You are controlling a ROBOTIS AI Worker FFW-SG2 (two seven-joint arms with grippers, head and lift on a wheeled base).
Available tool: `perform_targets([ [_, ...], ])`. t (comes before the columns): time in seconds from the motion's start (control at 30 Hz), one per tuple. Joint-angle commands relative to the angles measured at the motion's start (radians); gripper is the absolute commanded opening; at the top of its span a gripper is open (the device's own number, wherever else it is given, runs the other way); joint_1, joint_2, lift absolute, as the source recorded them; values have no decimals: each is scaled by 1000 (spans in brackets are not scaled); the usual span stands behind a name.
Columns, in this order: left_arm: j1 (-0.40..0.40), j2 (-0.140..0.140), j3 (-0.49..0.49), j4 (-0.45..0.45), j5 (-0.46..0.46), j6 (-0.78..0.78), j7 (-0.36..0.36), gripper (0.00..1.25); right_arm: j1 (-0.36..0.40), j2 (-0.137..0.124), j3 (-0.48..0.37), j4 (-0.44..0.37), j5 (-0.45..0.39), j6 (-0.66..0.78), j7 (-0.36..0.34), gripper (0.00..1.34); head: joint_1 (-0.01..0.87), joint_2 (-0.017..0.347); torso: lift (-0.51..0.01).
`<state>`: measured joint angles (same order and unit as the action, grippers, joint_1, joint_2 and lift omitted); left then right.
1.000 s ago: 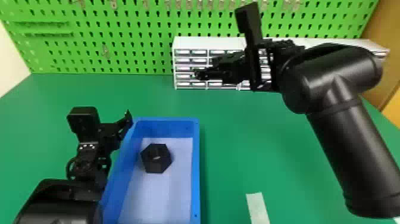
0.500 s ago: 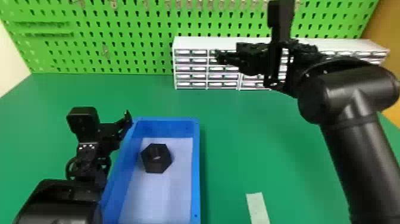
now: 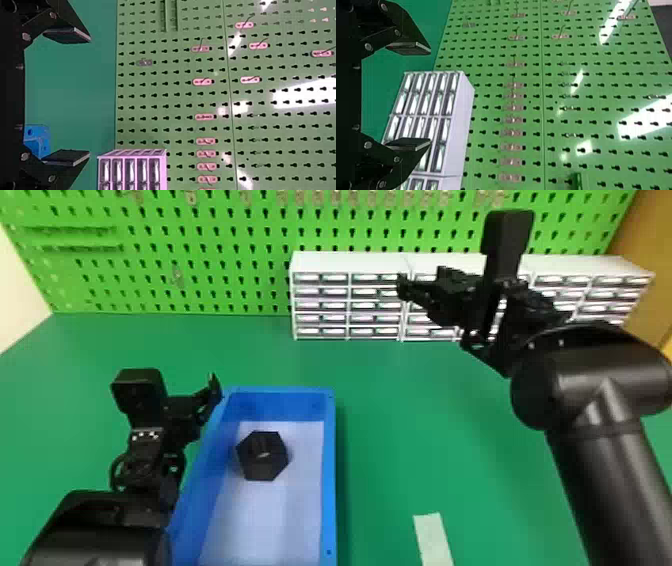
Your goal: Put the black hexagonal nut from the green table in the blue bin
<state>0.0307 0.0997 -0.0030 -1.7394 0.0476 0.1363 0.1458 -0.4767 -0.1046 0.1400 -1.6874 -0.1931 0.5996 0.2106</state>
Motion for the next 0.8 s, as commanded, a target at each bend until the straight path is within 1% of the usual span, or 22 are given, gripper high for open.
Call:
perform_targets([
  [0.0, 0, 0, 0, 0, 0, 0, 0, 1002, 33, 0, -10, 0, 9, -77, -33, 882, 686, 51, -96],
  [0.1, -2, 0, 0, 0, 0, 0, 0, 1002, 60, 5, -19, 3, 11, -132, -66, 882, 686, 51, -96],
  [0.3, -2, 0, 0, 0, 0, 0, 0, 1002, 102, 14, -40, 12, 17, -205, -105, 882, 686, 51, -96],
  [0.43, -3, 0, 1, -2, 0, 0, 0, 1002, 125, 19, -48, 38, 23, -258, -115, 882, 686, 51, -96],
  [0.57, -5, 0, 0, 0, 0, 0, 0, 1002, 150, 31, -60, 69, 9, -316, -128, 882, 686, 51, -96],
  [0.67, -5, 0, 0, 0, 0, 0, 0, 1002, 159, 31, -65, 89, 8, -343, -129, 882, 686, 51, -96],
  [0.77, -6, 0, 0, 0, 0, 0, 0, 1002, 171, 31, -65, 121, 12, -414, -129, 882, 686, 51, -96],
])
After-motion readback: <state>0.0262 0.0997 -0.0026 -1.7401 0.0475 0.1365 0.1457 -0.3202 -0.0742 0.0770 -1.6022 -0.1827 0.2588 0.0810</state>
